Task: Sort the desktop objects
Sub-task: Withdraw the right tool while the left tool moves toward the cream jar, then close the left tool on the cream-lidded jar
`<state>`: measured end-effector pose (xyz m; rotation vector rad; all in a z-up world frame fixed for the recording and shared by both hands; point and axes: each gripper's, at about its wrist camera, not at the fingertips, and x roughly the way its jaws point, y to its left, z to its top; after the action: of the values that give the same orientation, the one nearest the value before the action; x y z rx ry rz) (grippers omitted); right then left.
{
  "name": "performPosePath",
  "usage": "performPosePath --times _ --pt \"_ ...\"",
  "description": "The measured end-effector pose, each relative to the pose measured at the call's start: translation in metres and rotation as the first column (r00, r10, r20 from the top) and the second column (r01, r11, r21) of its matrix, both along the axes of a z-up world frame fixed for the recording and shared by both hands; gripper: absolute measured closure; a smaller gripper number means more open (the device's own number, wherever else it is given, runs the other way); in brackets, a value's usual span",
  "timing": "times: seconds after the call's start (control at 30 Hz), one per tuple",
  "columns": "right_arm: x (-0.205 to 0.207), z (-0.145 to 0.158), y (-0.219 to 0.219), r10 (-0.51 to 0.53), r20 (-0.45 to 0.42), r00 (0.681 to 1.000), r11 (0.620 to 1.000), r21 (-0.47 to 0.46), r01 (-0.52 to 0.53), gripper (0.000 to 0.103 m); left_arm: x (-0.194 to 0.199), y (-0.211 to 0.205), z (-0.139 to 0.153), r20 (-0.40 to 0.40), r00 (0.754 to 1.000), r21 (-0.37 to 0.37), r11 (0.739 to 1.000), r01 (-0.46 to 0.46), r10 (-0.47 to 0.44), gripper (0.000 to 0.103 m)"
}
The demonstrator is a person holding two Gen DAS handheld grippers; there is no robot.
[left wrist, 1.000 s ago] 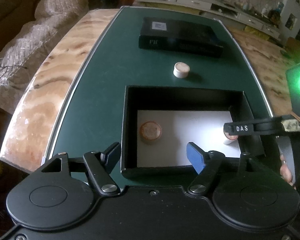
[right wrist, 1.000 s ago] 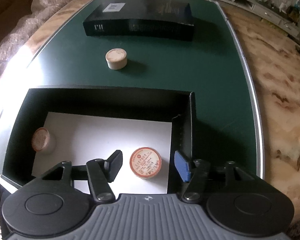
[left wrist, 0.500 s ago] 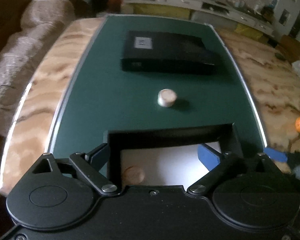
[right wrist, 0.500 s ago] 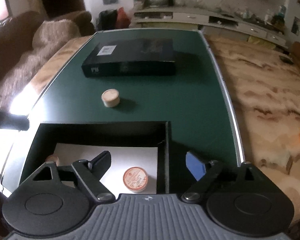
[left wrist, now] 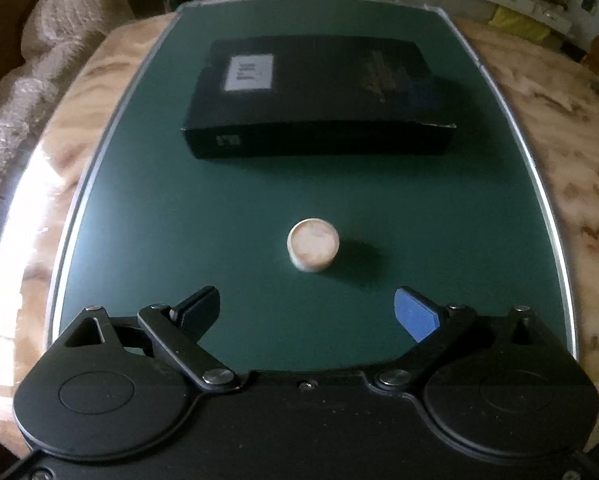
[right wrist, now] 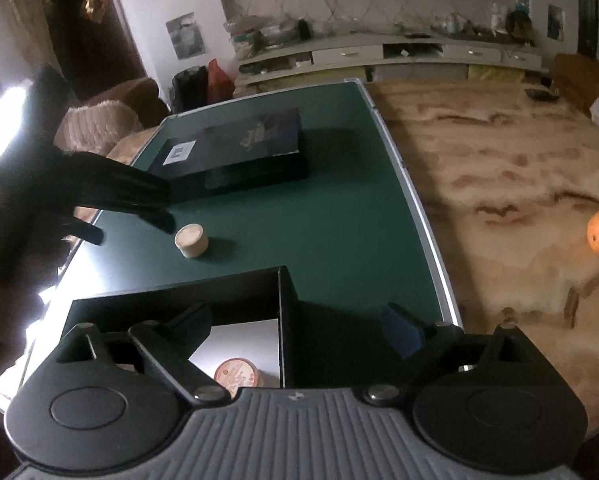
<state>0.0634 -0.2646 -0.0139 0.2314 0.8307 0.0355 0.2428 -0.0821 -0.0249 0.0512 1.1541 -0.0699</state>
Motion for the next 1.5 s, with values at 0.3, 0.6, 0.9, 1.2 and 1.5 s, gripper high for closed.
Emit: performPosePath --times 0.3,0.6,0.9,1.2,1.5 --pt "-0.002 -0.004 -0.017 -0.008 0.013 1.0 0.998 0.057 0.008 0.006 0.034 -0.014 -0.038 -0.033 0.999 0.043 0.999 -0.005 0.006 0.008" --pt "-0.002 -0.009 -0.02 -0.005 0.006 1.0 0.997 0.078 0.004 0.006 0.048 -0.015 -0.06 -0.064 0.998 0.049 0.998 -0.024 0.028 0.021" --pt "-0.005 -0.012 -0.019 -0.006 -0.002 1.0 0.997 0.083 0.006 0.006 0.054 -0.01 -0.071 -0.091 0.995 0.041 0.998 -0.038 0.041 0.043" --pt "-0.004 -0.014 -0.019 -0.01 -0.015 1.0 0.996 0.085 0.012 0.006 0.058 -0.011 -0.071 -0.086 0.995 0.041 0.998 -0.043 0.046 0.056" --pt "-0.007 -0.015 -0.015 -0.005 -0.021 1.0 0.996 0.084 0.007 0.006 0.059 -0.007 -0.072 -0.083 0.995 0.027 0.998 -0.054 0.056 0.064"
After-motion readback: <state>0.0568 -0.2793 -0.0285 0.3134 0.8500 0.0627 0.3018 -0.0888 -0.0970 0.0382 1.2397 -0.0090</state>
